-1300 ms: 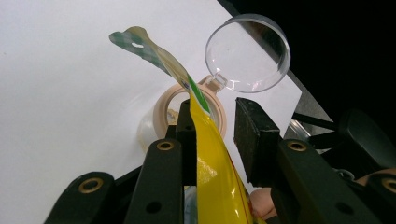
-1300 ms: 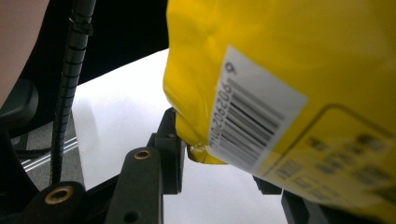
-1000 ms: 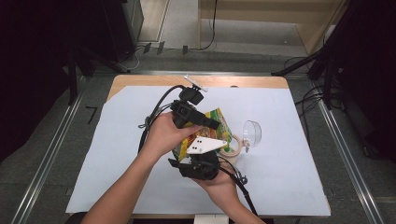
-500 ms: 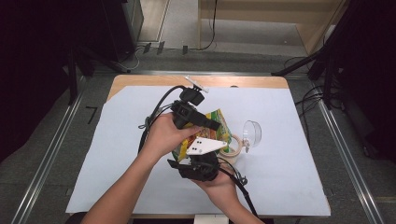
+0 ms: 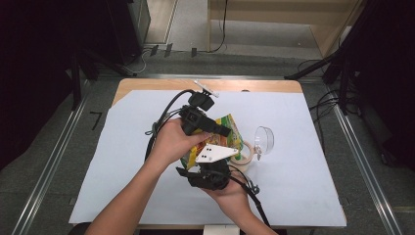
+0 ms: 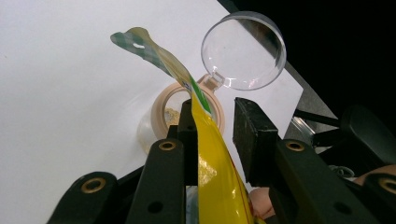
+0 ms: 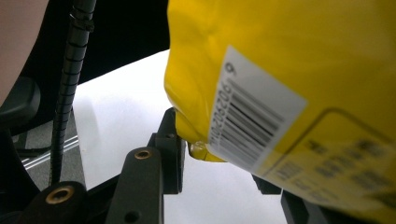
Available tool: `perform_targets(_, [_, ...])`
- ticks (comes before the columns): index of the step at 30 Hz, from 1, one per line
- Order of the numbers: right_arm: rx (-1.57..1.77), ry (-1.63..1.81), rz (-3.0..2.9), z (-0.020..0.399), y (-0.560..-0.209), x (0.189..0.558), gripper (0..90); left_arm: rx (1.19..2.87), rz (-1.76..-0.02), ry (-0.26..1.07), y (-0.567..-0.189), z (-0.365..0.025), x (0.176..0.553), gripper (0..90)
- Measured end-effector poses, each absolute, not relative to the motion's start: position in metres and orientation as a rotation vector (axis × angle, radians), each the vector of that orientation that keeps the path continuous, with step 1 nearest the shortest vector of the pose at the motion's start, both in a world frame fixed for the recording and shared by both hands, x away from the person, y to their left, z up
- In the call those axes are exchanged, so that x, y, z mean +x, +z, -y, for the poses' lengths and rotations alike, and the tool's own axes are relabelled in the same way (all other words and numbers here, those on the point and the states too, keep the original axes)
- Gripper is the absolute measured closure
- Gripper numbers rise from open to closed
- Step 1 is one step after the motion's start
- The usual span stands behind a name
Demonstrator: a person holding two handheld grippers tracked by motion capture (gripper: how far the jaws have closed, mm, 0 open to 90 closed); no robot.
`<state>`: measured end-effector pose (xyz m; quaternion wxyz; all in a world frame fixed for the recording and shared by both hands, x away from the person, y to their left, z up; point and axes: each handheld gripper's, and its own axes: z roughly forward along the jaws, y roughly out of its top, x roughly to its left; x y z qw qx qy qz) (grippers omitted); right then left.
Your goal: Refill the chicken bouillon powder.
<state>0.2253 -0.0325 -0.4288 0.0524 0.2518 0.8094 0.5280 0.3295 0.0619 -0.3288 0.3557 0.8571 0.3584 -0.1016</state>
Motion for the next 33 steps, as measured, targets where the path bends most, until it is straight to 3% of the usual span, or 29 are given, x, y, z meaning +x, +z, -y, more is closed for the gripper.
perform_targets(33, [0.780, 1.622, -2.449, 0.0336, -0.4302, 0.2241, 63.2, 2.234, -0.915, -0.237, -0.3268, -0.0573, 0.3254, 74.7])
